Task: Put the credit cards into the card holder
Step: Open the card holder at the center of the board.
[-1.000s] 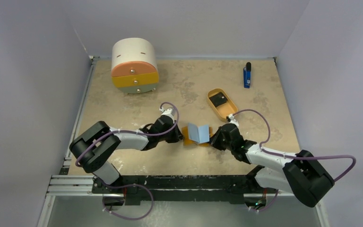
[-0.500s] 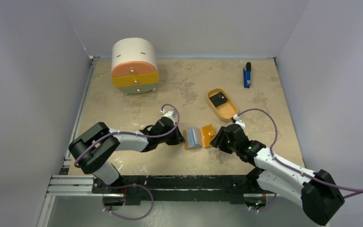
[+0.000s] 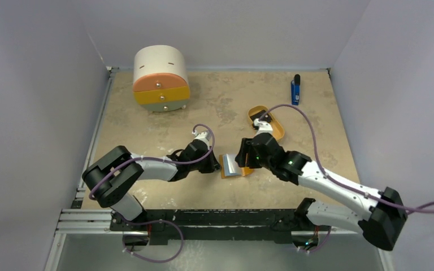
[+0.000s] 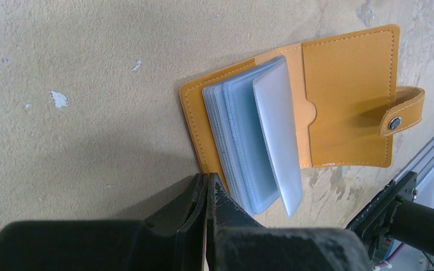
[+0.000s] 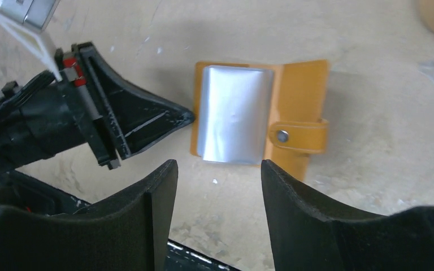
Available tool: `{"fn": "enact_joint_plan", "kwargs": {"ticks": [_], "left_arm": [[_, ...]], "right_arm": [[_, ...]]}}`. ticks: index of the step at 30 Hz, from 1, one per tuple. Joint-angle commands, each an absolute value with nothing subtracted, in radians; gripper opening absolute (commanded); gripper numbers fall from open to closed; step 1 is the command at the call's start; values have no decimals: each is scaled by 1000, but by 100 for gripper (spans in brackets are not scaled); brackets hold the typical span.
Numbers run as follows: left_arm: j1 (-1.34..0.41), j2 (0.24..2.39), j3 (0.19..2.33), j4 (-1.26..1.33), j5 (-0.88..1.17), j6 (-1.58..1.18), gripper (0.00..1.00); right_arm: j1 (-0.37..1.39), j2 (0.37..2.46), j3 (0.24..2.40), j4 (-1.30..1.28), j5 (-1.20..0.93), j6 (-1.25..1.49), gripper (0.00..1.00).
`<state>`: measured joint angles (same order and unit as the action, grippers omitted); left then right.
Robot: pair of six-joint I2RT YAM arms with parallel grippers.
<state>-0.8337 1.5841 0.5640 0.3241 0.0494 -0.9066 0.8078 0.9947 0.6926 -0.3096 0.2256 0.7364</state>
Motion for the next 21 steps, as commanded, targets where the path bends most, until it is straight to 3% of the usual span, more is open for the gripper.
{"fn": "enact_joint_plan", "kwargs": {"ticks": [1,5,9,13,16,21], "left_arm": [[-838,1596,554,353,52,-919,0],[-839,1602,550,362,55,-924,0],[-839,1603,541,369,57,-926,0],[-839,1605,533,379,60,-928,0],[-838,1604,530,383,59,-931,0],[-839,1602,527,387,61,-931,0]], "right_arm": [[864,1136,766,-264,240,641,59],[867,1263,783,-205,238,633,62],[872,1341,793,-167,256,636,77],[879,1400,805,-158,276,633,82],[885,1435,810,-157,286,636,92],[890,1478,798,-145,300,646,94]]}}
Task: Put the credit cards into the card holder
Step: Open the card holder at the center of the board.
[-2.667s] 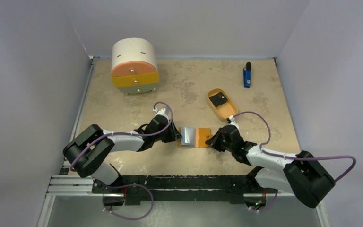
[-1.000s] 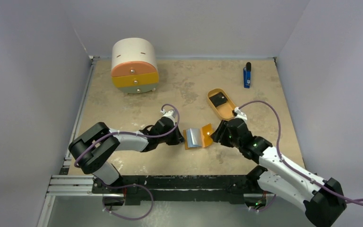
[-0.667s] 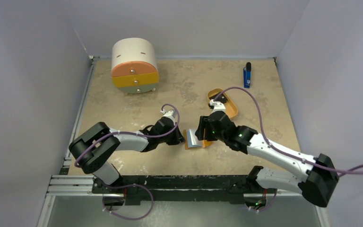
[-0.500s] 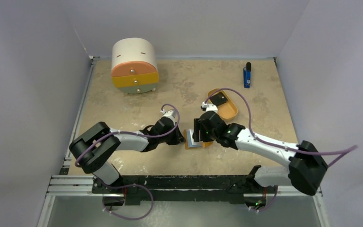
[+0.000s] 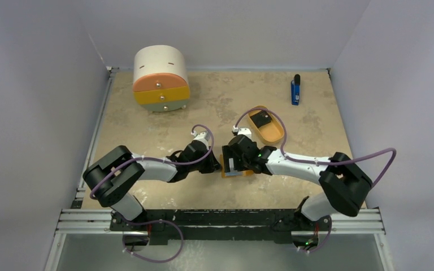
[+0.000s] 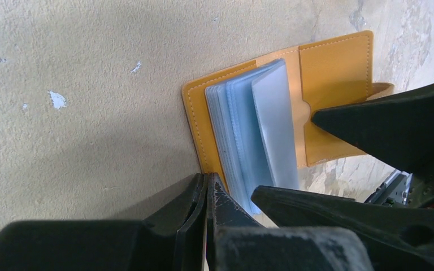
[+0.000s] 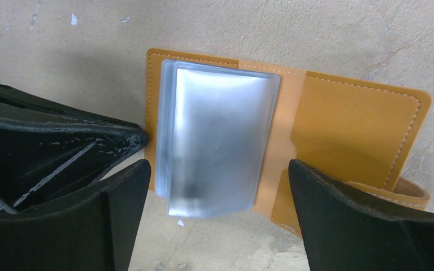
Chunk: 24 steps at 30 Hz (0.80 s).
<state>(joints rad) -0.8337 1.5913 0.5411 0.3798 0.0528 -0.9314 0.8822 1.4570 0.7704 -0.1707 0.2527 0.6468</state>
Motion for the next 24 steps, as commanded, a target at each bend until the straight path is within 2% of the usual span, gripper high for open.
{"fn": "enact_joint_plan", "kwargs": {"ticks": [1,8,16,18,24], "left_arm": [[-839,1602,527,388,60,-931,0],[-838,1603,526,388,61,-934,0],[-839,1605,528,388,61,-933,0],[-838,1604,527,388,60,-933,0],[-838,1606,525,387,60,-933,0]], "right_arm": [[890,1485,796,-146,304,649,94],[890,1499,770,-137,320,673,88],[890,1513,749,-141,314,689,74],[890,1521,745,-155,314,694,74],[889,1524,715,-153,312,708,82]]}}
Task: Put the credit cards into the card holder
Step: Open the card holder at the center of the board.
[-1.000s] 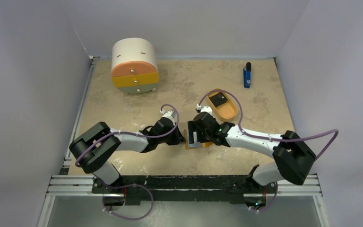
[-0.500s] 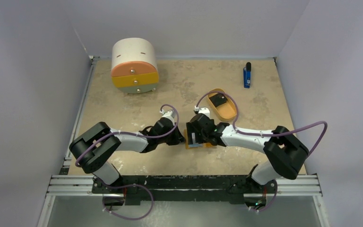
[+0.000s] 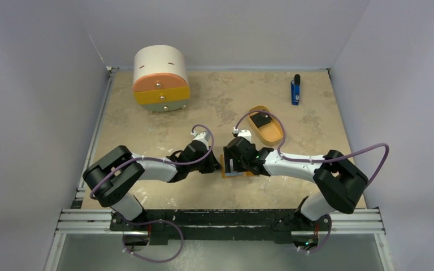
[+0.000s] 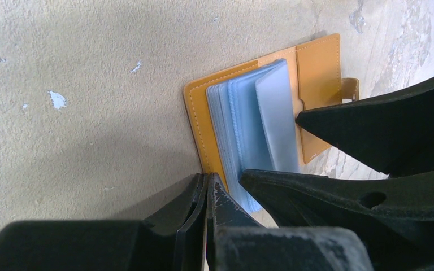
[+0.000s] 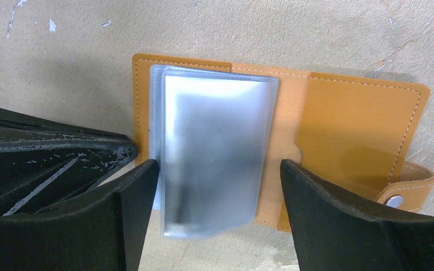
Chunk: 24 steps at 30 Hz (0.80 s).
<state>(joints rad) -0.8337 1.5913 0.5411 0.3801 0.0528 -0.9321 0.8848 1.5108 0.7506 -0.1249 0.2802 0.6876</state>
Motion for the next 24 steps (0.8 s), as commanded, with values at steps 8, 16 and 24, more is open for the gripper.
{"fn": "enact_joint_plan", "kwargs": {"ticks": [8,16,24], "left_arm": [[-839,1611,526,388,59,-934,0],[-838,1605,523,383,59,-933,0],[-839,1586,535,355,54,-923,0]], "right_arm": [[890,1546,703,-156,296,707,77],[890,1545,666,-154,309,729,46],[889,1458,605,-145,328,797,32]]}}
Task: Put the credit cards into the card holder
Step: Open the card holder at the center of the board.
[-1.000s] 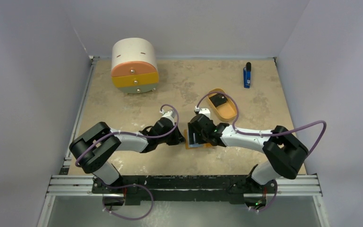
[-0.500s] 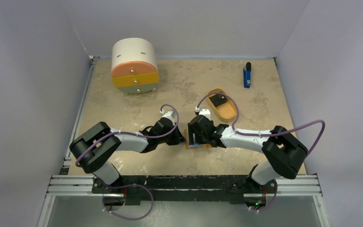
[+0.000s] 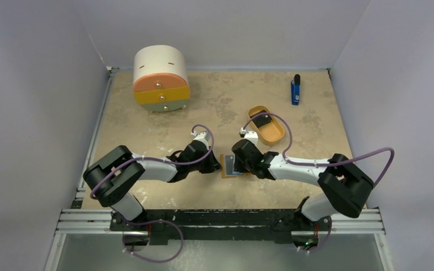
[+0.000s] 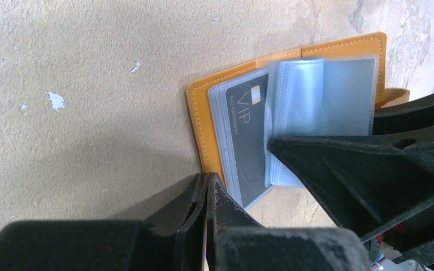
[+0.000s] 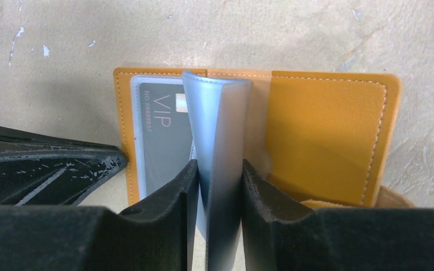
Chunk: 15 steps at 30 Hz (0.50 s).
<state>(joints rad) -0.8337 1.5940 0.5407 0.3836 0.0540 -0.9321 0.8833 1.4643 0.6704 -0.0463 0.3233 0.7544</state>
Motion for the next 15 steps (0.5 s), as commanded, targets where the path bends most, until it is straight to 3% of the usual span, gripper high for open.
{"fn": "enact_joint_plan", "kwargs": {"ticks": [1,7,11,15], "left_arm": [[-838,1585,539,351,53,-923,0],[-837,1528,554,313,41,-923,0],[-837,1441,581,235,13,-921,0],[-837,1340,603,189,3,-928,10]], "right_arm": [[890,1449,599,-142,327,801,30],[889,1435,578,-132,317,817,8],[889,1430,575,-129,311,817,5],[890,1427,580,-127,309,816,4]]}}
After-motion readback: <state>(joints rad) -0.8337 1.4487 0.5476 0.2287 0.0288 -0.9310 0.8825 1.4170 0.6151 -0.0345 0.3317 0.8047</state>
